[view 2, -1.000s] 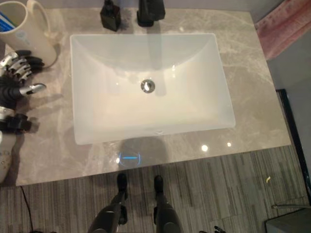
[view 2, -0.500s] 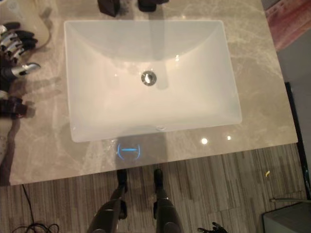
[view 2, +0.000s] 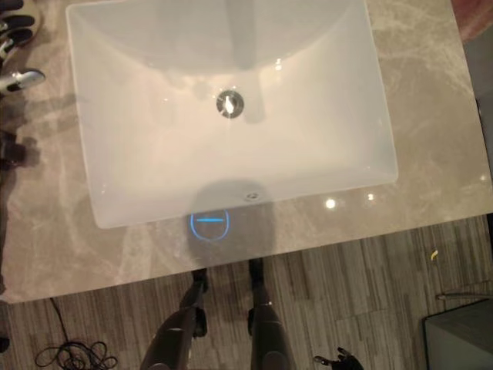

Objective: Put brush and paste in cup on sink, flatten towel.

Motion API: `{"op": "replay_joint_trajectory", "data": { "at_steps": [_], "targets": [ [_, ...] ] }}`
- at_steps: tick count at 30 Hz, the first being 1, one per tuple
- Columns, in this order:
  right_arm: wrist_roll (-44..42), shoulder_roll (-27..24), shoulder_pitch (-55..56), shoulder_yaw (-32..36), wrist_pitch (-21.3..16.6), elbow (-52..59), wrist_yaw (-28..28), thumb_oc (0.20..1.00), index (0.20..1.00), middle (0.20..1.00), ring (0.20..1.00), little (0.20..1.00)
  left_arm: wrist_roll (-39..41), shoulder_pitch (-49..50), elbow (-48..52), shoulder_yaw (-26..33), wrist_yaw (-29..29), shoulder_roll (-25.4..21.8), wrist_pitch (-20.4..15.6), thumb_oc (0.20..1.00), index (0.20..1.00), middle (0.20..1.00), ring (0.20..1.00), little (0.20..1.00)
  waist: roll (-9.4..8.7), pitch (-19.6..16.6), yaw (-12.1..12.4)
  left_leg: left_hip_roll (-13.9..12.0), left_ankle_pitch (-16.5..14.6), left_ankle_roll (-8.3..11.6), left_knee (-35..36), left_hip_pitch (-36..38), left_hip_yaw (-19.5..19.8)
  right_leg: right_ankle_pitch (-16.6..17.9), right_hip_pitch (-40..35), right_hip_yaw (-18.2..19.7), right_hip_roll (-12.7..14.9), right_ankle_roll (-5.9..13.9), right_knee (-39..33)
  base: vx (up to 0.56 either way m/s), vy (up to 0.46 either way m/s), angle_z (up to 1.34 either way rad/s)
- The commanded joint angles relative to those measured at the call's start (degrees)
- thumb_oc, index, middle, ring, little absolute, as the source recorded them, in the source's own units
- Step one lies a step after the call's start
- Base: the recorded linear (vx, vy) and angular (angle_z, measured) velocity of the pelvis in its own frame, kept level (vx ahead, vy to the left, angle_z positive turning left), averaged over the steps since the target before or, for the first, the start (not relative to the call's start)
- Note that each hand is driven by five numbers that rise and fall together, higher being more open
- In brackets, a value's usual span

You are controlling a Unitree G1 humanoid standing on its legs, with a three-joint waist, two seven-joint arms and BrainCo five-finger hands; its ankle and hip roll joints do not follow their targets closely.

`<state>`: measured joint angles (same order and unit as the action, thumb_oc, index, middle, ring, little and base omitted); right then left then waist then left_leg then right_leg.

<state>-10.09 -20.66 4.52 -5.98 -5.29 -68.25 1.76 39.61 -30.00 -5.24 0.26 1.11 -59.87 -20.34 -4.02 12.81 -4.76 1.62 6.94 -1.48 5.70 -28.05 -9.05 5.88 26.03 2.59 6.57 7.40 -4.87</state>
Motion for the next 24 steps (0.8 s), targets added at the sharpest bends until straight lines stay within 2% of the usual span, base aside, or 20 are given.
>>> {"op": "replay_joint_trajectory", "data": {
  "at_steps": [1,4,15,24],
  "targets": [
    [-1.53,-3.66,0.79,-1.76,0.49,0.63,-0.77,1.000,1.000,1.000,1.000,1.000,0.17,1.04,-4.75,-3.58,1.61,5.07,-1.32,1.000,1.000,1.000,1.000,1.000,1.90,0.98,-2.66,0.77,-7.08,-1.40,-0.70,3.76,2.77,3.32,-3.40,-1.29,0.64,2.91,-0.13,0.00,0.000,0.00],
    [-1.40,-3.90,0.74,-1.84,0.71,0.38,-0.64,1.000,1.000,1.000,1.000,1.000,0.02,2.12,-4.28,-4.05,0.66,5.39,-0.78,1.000,1.000,1.000,1.000,1.000,1.67,0.85,-2.50,0.63,-7.32,-1.36,-0.70,4.82,2.86,2.13,-4.34,-1.18,0.48,2.58,-0.13,-0.02,-0.012,-0.03],
    [0.25,-4.33,0.00,-1.13,1.34,-1.17,0.33,1.000,1.000,1.000,1.000,1.000,-0.88,15.26,-1.82,0.03,-4.14,10.47,1.78,1.000,1.000,1.000,1.000,1.000,0.22,-1.09,-1.14,0.28,-8.44,-1.45,-0.70,11.93,3.65,-2.09,-11.20,-1.55,-0.12,0.07,-0.13,-0.07,-0.034,-0.05],
    [1.37,-4.90,-0.22,-0.44,1.66,-2.79,0.68,1.000,1.000,1.000,1.000,1.000,-1.64,21.89,-1.69,4.01,-5.49,11.30,2.68,1.000,1.000,1.000,1.000,1.000,-0.02,-1.94,0.24,0.81,-7.81,-1.71,-0.70,13.32,4.43,-2.78,-12.74,-1.85,0.03,-0.75,-0.13,-0.08,-0.003,0.05]
  ]
}}
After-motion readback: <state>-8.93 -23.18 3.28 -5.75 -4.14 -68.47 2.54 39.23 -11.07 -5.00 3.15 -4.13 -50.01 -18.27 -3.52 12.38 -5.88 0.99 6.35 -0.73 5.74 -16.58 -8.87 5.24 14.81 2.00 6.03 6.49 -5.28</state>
